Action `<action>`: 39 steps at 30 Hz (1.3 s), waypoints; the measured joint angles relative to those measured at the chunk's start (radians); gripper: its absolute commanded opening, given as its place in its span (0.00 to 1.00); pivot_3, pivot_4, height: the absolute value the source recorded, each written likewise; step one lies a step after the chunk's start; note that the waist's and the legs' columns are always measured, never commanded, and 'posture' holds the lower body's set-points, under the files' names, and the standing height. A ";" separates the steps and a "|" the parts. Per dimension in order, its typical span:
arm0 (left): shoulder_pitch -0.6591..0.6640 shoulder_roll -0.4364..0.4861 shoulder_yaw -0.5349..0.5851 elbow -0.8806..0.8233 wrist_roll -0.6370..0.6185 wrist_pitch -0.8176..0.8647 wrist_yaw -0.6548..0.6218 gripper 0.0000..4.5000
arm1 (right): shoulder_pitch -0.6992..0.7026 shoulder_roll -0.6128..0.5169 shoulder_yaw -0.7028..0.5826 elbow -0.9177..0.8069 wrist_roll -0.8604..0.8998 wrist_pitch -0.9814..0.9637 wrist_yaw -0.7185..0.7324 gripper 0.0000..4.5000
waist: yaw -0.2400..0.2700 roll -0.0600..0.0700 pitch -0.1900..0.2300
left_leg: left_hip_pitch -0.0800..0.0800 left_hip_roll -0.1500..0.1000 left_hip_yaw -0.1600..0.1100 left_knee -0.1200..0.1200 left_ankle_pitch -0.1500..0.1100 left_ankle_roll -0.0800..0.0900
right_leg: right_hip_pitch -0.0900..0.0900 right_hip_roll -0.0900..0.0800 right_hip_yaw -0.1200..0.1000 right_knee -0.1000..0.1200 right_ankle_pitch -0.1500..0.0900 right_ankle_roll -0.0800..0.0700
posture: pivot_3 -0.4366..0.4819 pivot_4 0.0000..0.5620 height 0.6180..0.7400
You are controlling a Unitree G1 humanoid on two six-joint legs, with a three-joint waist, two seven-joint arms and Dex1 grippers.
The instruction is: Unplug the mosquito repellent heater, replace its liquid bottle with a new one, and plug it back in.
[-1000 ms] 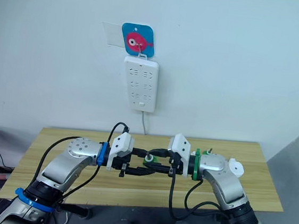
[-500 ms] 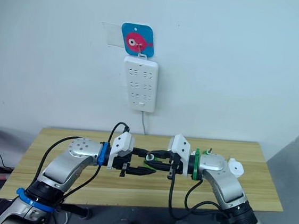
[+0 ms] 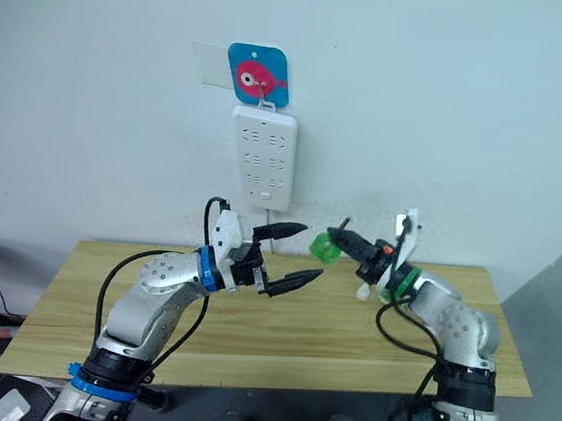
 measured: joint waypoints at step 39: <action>-0.063 -0.169 -0.036 0.116 0.100 -0.136 0.242 0.49 | -0.022 0.018 0.068 -0.030 0.573 -0.092 -0.468 0.19 | -0.004 0.000 0.000 | -0.002 0.000 0.001 -0.004 0.000 0.000 | -0.001 0.001 0.000 -0.006 0.000 0.000 | 0.44 0.17 1.00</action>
